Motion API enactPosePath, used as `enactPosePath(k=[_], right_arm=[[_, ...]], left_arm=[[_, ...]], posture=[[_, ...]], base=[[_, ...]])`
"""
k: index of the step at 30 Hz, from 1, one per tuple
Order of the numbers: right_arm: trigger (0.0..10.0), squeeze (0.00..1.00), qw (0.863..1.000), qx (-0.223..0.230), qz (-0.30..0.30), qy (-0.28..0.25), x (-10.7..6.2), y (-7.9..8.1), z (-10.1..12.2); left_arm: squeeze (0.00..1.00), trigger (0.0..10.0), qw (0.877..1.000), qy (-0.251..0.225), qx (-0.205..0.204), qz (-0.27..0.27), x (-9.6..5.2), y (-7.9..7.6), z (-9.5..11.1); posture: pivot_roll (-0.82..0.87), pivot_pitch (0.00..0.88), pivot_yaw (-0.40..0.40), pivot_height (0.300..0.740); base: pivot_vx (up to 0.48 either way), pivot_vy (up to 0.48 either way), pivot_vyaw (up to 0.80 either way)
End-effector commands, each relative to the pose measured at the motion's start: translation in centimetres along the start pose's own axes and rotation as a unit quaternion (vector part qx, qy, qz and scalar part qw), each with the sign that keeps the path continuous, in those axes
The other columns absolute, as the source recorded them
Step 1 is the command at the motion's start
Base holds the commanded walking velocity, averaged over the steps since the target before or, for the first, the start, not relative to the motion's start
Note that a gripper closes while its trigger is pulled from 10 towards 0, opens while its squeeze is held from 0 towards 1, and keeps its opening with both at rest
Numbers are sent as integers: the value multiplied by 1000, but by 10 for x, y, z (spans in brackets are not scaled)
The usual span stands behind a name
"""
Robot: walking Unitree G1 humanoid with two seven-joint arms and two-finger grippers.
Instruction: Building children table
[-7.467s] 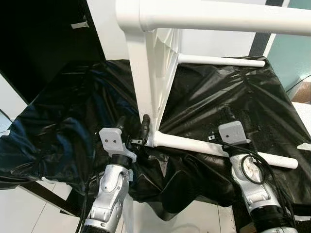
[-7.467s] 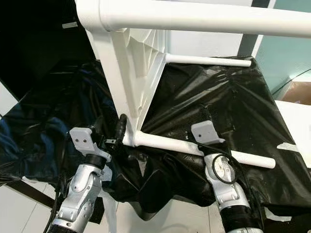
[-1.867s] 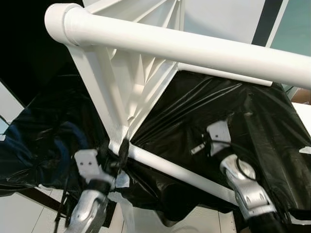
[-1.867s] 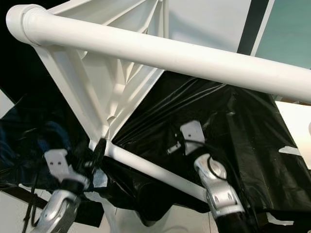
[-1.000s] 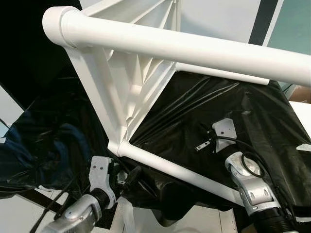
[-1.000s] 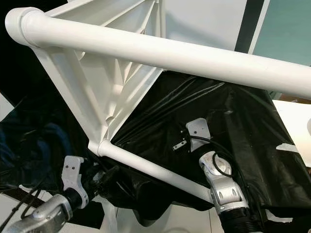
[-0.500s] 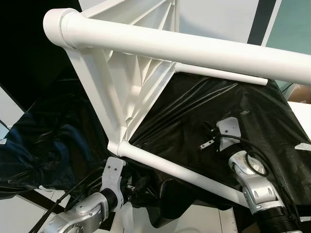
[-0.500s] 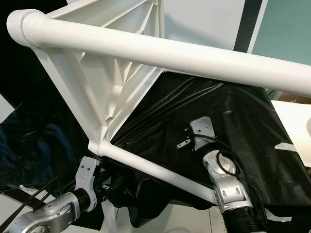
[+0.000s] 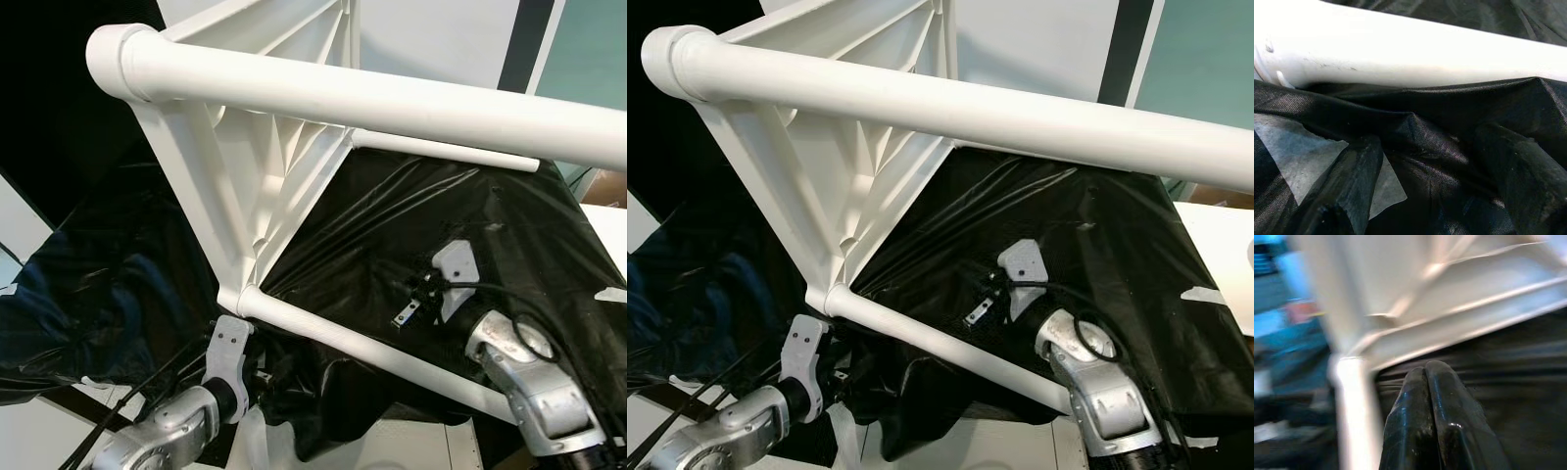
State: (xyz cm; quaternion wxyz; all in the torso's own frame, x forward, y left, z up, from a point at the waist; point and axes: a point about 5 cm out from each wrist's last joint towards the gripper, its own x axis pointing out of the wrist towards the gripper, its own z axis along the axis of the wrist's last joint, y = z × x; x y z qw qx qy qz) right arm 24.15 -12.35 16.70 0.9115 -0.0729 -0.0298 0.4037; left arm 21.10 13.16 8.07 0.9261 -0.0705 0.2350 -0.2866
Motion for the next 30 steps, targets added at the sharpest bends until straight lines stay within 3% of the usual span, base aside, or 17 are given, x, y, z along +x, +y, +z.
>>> enactPosePath(k=[1, 3, 4, 6, 13, 17, 21, 26, 28, 29, 30], right_arm=[[10000, 0, 999, 23, 41, 19, -2, 10, -5], [10000, 0, 993, 47, 92, 55, -15, 19, -12], [10000, 0, 993, 47, 92, 55, -15, 19, -12], [10000, 0, 985, 77, 131, 86, -30, 18, -16], [10000, 0, 976, 113, 138, 125, -40, 13, -27], [10000, 0, 958, 159, 156, 182, -49, 16, -39], [10000, 0, 947, 171, 154, 222, -53, 16, -47], [10000, 0, 946, 160, 134, 247, -54, 10, -54], [10000, 0, 950, 146, 109, 252, -53, 2, -56], [10000, 0, 960, 118, 61, 248, -47, -12, -55], [10000, 0, 960, 118, 61, 248, -47, -12, -55]], left_arm=[[0, 10000, 937, 12, -1, -350, -12, -29, -5], [0, 10000, 938, 9, -1, -347, -11, -27, -5], [0, 10000, 938, 9, -1, -347, -11, -27, -5], [0, 10000, 941, 4, 1, -339, -9, -25, -4], [0, 10000, 944, 0, 3, -329, -8, -22, -4], [0, 10000, 949, -8, 4, -315, -7, -19, -3], [0, 10000, 950, -10, 3, -313, -8, -20, -3], [0, 10000, 948, -11, 2, -317, -9, -19, -3], [0, 10000, 947, -11, 2, -320, -9, -19, -3], [0, 10000, 944, -14, 3, -330, -9, -18, -3], [0, 10000, 944, -14, 3, -330, -9, -18, -3]], posture=[[-9, 0, 101, 740], [-8, 0, 100, 740], [-8, 0, 100, 740], [-11, 0, 98, 740], [-7, 0, 95, 740], [2, 0, 90, 740], [4, 0, 91, 740], [4, 0, 91, 740], [4, 0, 91, 740], [2, 0, 93, 740], [2, 0, 93, 740]], base=[[0, 0, 0], [0, 0, 0], [0, 0, 0], [0, 0, 0], [0, 0, 0], [0, 0, 0], [0, 0, 0], [0, 0, 0], [0, 0, 0], [0, 0, 0], [0, 0, 0]])
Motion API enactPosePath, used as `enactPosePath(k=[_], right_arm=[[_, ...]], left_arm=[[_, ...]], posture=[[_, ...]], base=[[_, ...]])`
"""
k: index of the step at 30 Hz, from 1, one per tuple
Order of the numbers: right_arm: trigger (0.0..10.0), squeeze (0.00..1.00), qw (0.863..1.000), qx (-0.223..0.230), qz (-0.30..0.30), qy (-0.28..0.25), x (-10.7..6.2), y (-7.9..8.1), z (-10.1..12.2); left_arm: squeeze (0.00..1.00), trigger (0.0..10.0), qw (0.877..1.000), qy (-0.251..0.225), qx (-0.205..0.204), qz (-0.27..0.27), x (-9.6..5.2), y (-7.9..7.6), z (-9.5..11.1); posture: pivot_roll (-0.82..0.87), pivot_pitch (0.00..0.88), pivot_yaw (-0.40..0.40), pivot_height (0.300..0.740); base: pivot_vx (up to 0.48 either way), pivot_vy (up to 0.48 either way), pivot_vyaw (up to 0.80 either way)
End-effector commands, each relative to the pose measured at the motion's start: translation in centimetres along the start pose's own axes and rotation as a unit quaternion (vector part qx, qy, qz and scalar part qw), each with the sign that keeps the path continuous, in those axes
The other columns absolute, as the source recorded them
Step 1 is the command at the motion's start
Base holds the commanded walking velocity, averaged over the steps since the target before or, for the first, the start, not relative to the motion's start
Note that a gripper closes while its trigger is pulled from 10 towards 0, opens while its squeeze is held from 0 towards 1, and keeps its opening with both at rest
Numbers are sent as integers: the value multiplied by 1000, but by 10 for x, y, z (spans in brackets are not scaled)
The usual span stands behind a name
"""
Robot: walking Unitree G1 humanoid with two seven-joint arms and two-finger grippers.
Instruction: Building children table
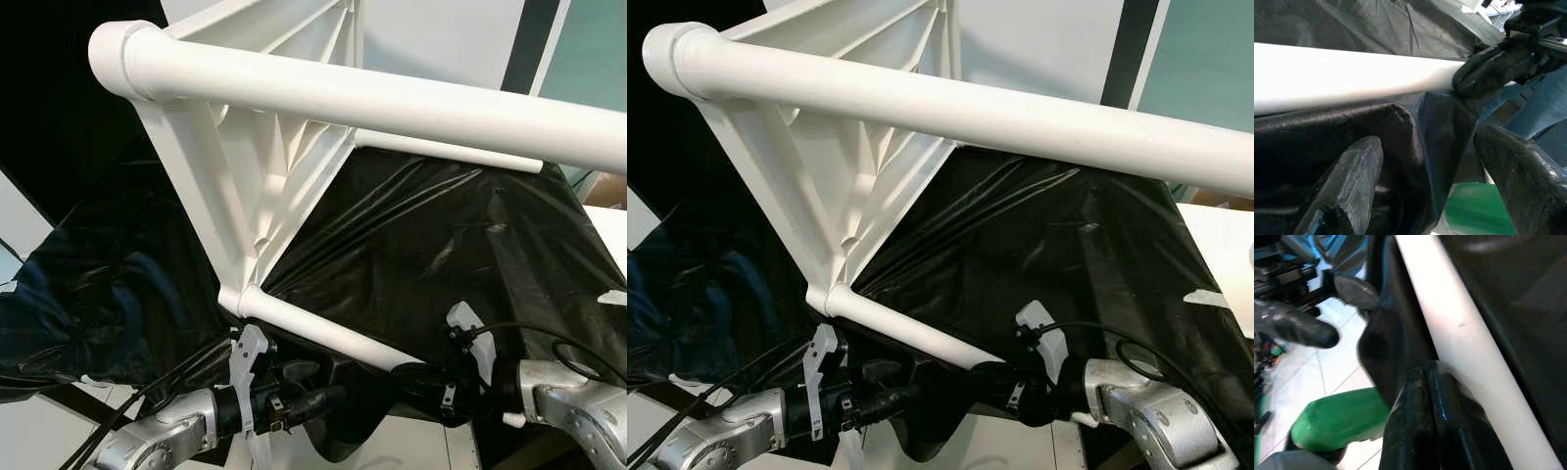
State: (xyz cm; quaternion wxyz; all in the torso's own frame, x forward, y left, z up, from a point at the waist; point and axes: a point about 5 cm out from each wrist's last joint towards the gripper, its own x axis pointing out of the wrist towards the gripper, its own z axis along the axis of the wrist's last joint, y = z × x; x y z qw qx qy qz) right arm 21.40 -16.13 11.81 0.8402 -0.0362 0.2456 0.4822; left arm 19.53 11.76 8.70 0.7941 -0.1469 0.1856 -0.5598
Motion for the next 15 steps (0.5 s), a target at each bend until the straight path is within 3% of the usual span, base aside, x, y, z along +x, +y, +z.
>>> enactPosePath(k=[1, 3, 7, 11, 15], right_arm=[[10000, 0, 998, -8, -65, 12, -3, -15, -2], [10000, 0, 987, -37, -157, -18, -5, -36, 17], [10000, 0, 972, -79, -215, -58, -9, -45, 45], [10000, 0, 967, -95, -225, -72, -9, -44, 57], [10000, 0, 972, -103, -200, -69, -4, -36, 58]], left_arm=[[0, 10000, 1000, 5, 3, -18, -4, 1, -1], [0, 10000, 999, 3, 4, -32, -4, 2, -1], [0, 10000, 999, 3, 3, -37, -3, 1, -2], [0, 10000, 999, 4, 3, -40, -1, 1, -2], [0, 10000, 999, 3, 3, -41, 0, 0, -2]], posture=[[2, 0, 93, 740], [-5, 0, 96, 740], [-9, 0, 99, 740], [-11, 0, 98, 740], [-7, 0, 91, 740]], base=[[0, 0, 0], [0, 0, 0], [0, 0, 0], [0, 0, 0], [0, 0, 0]])
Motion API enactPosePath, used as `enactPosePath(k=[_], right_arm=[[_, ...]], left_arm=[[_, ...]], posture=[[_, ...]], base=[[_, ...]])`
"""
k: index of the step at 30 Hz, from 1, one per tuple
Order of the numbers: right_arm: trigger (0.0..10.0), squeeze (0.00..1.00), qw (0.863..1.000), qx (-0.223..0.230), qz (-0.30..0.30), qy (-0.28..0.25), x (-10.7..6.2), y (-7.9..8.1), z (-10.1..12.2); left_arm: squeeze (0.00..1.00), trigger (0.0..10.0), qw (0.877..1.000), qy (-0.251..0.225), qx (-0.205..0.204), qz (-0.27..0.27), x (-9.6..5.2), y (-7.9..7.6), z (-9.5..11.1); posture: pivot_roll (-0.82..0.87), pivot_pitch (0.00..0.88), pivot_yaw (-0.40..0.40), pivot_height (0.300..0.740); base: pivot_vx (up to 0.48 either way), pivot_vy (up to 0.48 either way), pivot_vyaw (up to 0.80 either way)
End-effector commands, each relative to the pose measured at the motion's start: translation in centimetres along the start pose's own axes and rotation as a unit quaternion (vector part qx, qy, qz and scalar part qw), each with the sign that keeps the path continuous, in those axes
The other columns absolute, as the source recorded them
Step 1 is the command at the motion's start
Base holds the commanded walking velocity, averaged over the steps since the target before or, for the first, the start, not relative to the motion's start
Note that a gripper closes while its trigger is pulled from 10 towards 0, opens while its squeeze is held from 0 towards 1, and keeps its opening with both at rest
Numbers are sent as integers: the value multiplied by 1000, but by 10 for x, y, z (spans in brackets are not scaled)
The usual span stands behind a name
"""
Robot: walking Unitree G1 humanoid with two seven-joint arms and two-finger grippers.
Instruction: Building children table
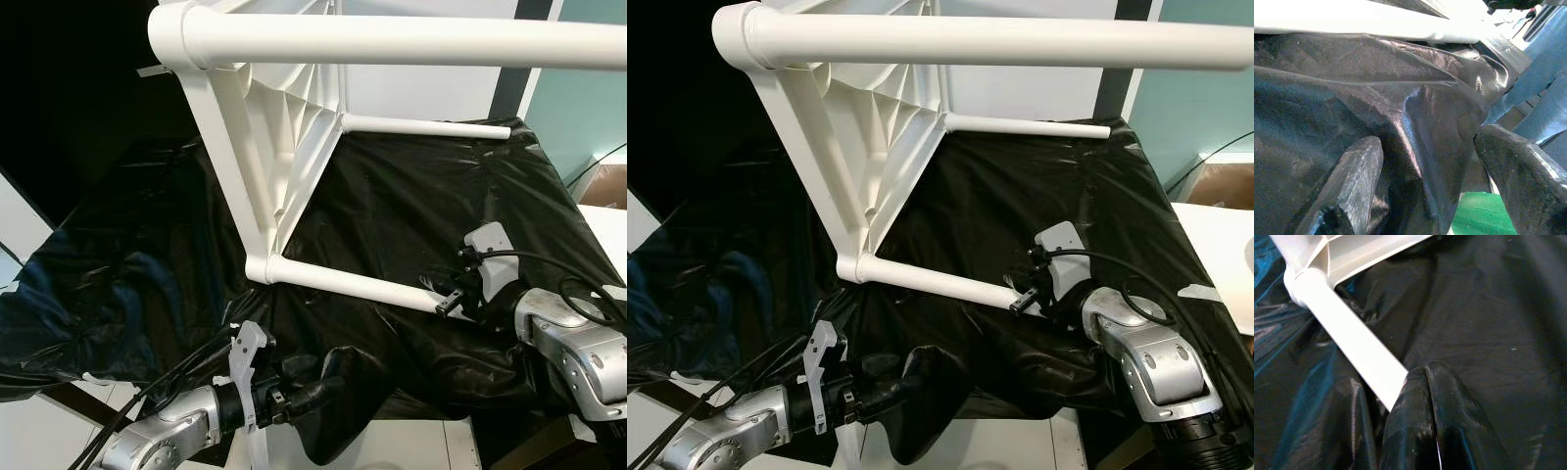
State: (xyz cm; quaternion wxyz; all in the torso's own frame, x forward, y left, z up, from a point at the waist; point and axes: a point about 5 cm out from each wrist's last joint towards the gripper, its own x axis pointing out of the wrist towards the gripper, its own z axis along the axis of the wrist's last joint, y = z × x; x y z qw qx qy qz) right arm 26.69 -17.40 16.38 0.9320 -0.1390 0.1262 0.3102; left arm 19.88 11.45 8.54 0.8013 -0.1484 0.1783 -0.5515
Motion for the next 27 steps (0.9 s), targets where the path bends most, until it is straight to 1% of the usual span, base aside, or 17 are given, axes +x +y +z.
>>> enactPosePath(k=[1, 4, 7, 8, 9, 10, 12, 13, 14, 15, 16, 19, 21, 22, 24, 25, 27], right_arm=[[10000, 0, 999, -9, 30, -7, 3, 15, 2], [10000, 0, 999, -13, 33, -9, 3, 18, 1], [10000, 0, 989, -122, -53, -68, 5, 24, -1], [10000, 0, 989, -122, -53, -68, 5, 24, -1], [10000, 0, 980, -151, -107, -70, 5, 22, -7], [10000, 0, 966, -191, -160, -64, 5, 18, -15], [10000, 0, 966, -191, -160, -64, 5, 18, -15], [10000, 0, 955, -218, -191, -61, 4, 17, -20], [10000, 0, 937, -257, -228, -62, 3, 15, -24], [10000, 0, 926, -281, -244, -64, 3, 15, -27], [10000, 0, 923, -284, -254, -57, 5, 14, -31], [10000, 0, 922, -283, -260, -54, 6, 13, -34], [10000, 0, 941, -240, -236, -38, 12, 17, -43], [10000, 0, 947, -227, -226, -37, 13, 20, -44], [10000, 0, 947, -227, -226, -37, 13, 20, -44], [10000, 0, 950, -220, -219, -41, 15, 23, -45], [10000, 0, 950, -220, -219, -41, 15, 23, -45]], left_arm=[[0, 10000, 999, 9, 2, -48, -3, -1, -1], [0, 10000, 999, 8, 3, -46, -3, -1, -1], [0, 10000, 998, -53, 44, 9, -1, 11, 10], [0, 10000, 998, -53, 44, 9, -1, 11, 10], [0, 10000, 993, -92, 58, 47, 0, 20, 18], [0, 10000, 984, -139, 66, 91, 0, 28, 28], [0, 10000, 984, -139, 66, 91, 0, 28, 28], [0, 10000, 976, -169, 68, 119, -1, 34, 35], [0, 10000, 968, -198, 67, 142, -3, 38, 42], [0, 10000, 964, -211, 64, 151, -5, 40, 46], [0, 10000, 966, -201, 64, 152, -5, 42, 46], [0, 10000, 968, -191, 65, 152, -5, 44, 45], [0, 10000, 967, -142, 97, 187, -4, 57, 39], [0, 10000, 962, -143, 103, 206, -5, 63, 42], [0, 10000, 962, -143, 103, 206, -5, 63, 42], [0, 10000, 955, -152, 110, 230, -7, 70, 46], [0, 10000, 955, -152, 110, 230, -7, 70, 46]], posture=[[-4, 0, 87, 740], [-4, 0, 87, 740], [-4, 0, 84, 740], [-4, 0, 84, 740], [-5, 0, 83, 740], [-5, 0, 83, 740], [-5, 0, 83, 740], [-8, 0, 86, 740], [-11, 0, 87, 740], [-11, 0, 87, 740], [-13, 0, 90, 740], [-13, 0, 90, 740], [-13, 0, 100, 740], [-14, 0, 103, 740], [-14, 0, 103, 740], [-17, 0, 105, 740], [-17, 0, 105, 740]], base=[[0, 0, 0], [0, 0, 0], [0, 0, 0], [0, 0, 0], [0, 0, 0], [0, 0, 0], [0, 0, 0], [0, 0, 0], [0, 0, 0], [0, 0, 0], [0, 0, 0], [0, 0, 0], [0, 0, 0], [0, 0, 0], [0, 0, 0], [0, 0, 0], [0, 0, 0]])
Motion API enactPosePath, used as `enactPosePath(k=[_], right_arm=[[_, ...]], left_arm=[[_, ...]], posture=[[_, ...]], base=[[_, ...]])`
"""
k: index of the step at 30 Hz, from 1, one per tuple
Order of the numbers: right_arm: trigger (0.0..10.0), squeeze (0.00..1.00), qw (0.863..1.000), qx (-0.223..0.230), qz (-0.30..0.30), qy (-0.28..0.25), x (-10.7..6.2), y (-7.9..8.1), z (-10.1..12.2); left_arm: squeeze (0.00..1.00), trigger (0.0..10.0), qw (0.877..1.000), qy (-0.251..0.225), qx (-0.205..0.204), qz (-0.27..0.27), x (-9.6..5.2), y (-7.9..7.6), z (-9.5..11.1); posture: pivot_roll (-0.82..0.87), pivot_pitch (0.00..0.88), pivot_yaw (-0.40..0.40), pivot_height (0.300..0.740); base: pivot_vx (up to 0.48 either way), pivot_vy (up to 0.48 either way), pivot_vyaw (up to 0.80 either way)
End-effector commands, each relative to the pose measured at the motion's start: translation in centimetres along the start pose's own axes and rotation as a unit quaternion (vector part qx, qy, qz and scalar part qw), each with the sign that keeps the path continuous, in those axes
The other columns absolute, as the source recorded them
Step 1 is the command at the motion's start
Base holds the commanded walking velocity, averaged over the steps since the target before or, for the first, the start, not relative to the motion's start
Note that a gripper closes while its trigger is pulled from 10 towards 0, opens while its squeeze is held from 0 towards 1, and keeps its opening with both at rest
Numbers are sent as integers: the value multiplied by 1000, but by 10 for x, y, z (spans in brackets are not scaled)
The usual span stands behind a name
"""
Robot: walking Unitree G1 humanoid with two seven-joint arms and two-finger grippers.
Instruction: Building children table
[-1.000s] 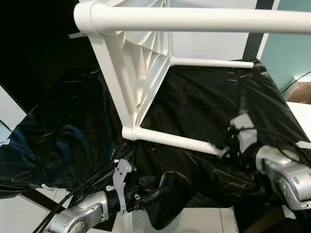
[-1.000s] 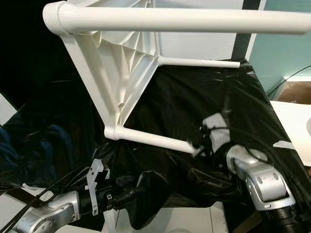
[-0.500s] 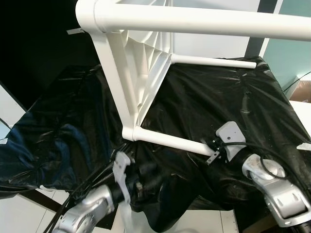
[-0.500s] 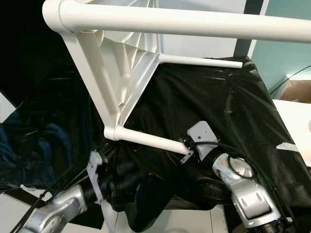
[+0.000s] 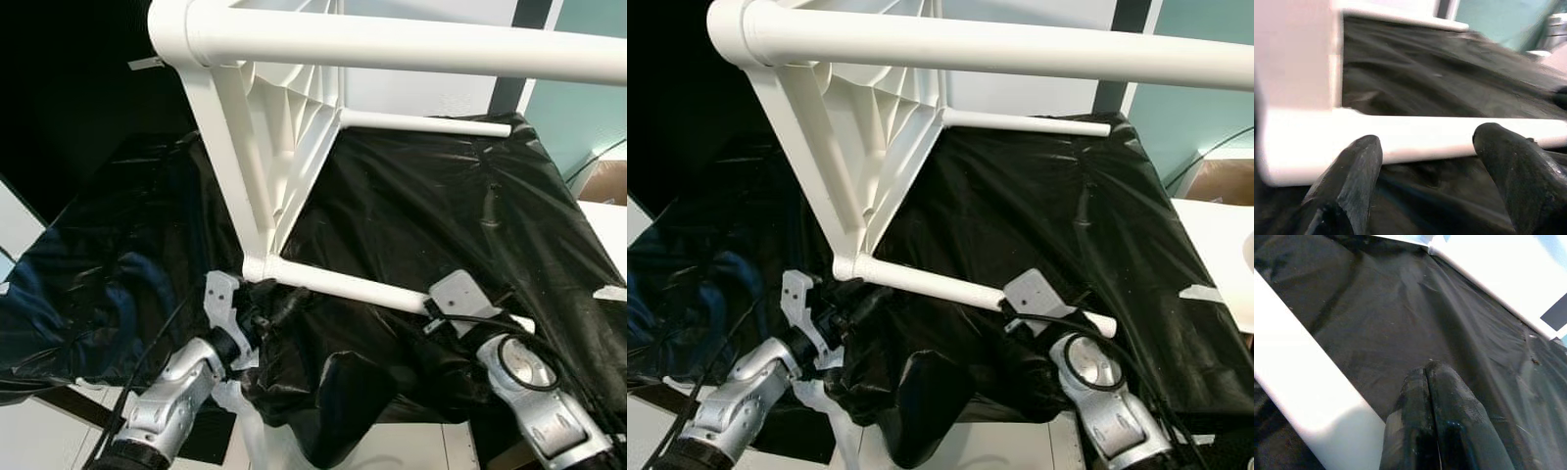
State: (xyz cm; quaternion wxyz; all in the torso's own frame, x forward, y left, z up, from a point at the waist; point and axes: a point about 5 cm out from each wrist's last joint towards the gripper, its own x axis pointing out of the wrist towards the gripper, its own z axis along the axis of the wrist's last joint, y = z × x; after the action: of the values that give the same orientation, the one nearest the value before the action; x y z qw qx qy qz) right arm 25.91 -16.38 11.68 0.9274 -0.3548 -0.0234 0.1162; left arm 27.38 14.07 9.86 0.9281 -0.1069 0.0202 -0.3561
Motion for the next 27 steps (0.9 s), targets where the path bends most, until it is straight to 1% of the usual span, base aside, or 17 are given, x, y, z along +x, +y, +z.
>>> enactPosePath(k=[1, 3, 4, 7, 8, 9, 10, 12, 14, 15, 18, 19, 22, 23, 26, 27], right_arm=[[10000, 0, 1000, 9, 14, -1, -2, 7, -2], [10000, 0, 1000, 9, 14, -1, -2, 7, -2], [10000, 0, 1000, 12, 14, -5, -1, 9, -2], [10000, 0, 1000, 12, 14, -5, -1, 9, -2], [10000, 0, 1000, 15, 13, -9, 0, 10, -1], [10000, 0, 1000, 14, 11, -15, 1, 10, 0], [10000, 0, 1000, 13, 9, -19, 2, 10, 0], [10000, 0, 1000, 13, 9, -19, 2, 10, 0], [10000, 0, 1000, 10, 6, -22, 2, 10, -1], [10000, 0, 1000, 9, 6, -25, 4, 10, -1], [10000, 0, 1000, 9, 7, -26, 5, 10, -1], [10000, 0, 999, 10, 10, -31, 8, 10, 1], [10000, 0, 999, 10, 13, -34, 11, 9, 2], [10000, 0, 999, 11, 15, -39, 14, 9, 3], [10000, 0, 999, 11, 15, -39, 14, 9, 3], [10000, 0, 999, 11, 16, -41, 16, 7, 4]], left_arm=[[0, 10000, 998, -19, 21, 59, -1, 17, 6], [0, 10000, 998, -19, 21, 59, -1, 17, 6], [0, 10000, 992, -43, 33, 112, 0, 28, 13], [0, 10000, 992, -43, 33, 112, 0, 28, 13], [0, 10000, 985, -71, 35, 156, -1, 36, 19], [0, 10000, 977, -96, 29, 186, -4, 38, 23], [0, 10000, 973, -110, 22, 201, -8, 36, 23], [0, 10000, 973, -110, 22, 201, -8, 36, 23], [0, 10000, 971, -117, 18, 207, -10, 35, 23], [0, 10000, 969, -119, 19, 215, -14, 32, 20], [0, 10000, 968, -119, 21, 221, -16, 31, 19], [0, 10000, 966, -128, 23, 221, -14, 31, 21], [0, 10000, 966, -138, 23, 219, -11, 30, 24], [0, 10000, 966, -153, 22, 207, -4, 29, 30], [0, 10000, 966, -153, 22, 207, -4, 29, 30], [0, 10000, 968, -165, 21, 189, 3, 26, 35]], posture=[[-24, 0, 109, 740], [-24, 0, 109, 740], [-26, 0, 107, 740], [-26, 0, 107, 740], [-27, 0, 106, 740], [-26, 0, 98, 740], [-24, 0, 96, 740], [-24, 0, 96, 740], [-20, 0, 92, 740], [-8, 0, 81, 740], [-8, 0, 81, 740], [4, 0, 72, 740], [7, 0, 68, 740], [11, 0, 62, 740], [11, 0, 62, 740], [12, 0, 61, 740]], base=[[0, 0, 0], [0, 0, 0], [0, 0, 0], [0, 0, 0], [0, 0, 0], [0, 0, 0], [0, 0, 0], [0, 0, 0], [0, 0, 0], [0, 0, 0], [0, 0, 0], [0, 0, 0], [0, 0, 0], [0, 0, 0], [0, 0, 0], [0, 0, 0]])
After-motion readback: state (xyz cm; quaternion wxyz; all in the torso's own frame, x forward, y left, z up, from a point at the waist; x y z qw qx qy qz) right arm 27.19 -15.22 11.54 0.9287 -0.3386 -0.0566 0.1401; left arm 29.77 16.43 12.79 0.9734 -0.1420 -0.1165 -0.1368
